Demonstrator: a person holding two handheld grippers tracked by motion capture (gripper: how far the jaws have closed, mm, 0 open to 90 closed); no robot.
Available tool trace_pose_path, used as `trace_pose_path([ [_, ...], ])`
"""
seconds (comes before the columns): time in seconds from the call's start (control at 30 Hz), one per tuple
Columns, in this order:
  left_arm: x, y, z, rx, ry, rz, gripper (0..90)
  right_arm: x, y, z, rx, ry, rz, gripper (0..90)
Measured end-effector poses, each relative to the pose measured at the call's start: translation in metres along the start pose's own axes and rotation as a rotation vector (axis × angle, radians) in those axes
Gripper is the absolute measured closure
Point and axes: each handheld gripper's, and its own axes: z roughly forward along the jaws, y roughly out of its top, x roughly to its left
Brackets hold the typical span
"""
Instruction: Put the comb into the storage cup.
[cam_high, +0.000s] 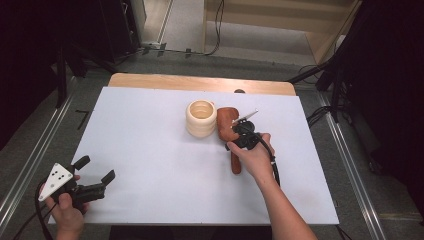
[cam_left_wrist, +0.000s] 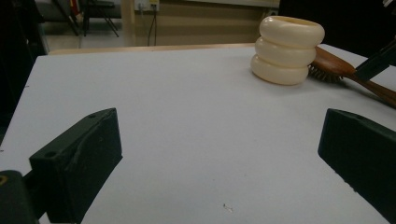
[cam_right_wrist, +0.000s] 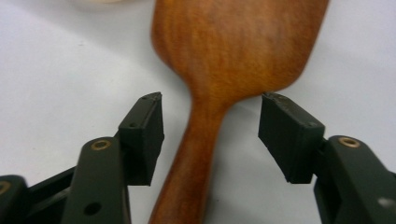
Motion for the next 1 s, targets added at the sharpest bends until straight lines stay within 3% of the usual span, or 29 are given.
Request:
trace_pose_path([
  [0.2,0.000,0.000,0.000,0.002,0.001,0.002,0.0,-0.002,-0.005,0.008,0.017,0.013,0.033,41.7],
  [0.73,-0.001,0.000,0.000,0.002,0.001,0.004,0.0,0.000,-0.005,0.019,-0.003,0.028,0.081,50.5],
  [1.0,-0.001,0.000,0.001,0.003,0.000,0.006,0.0,0.000,-0.008,0.019,-0.032,0.011,0.123,62.7],
])
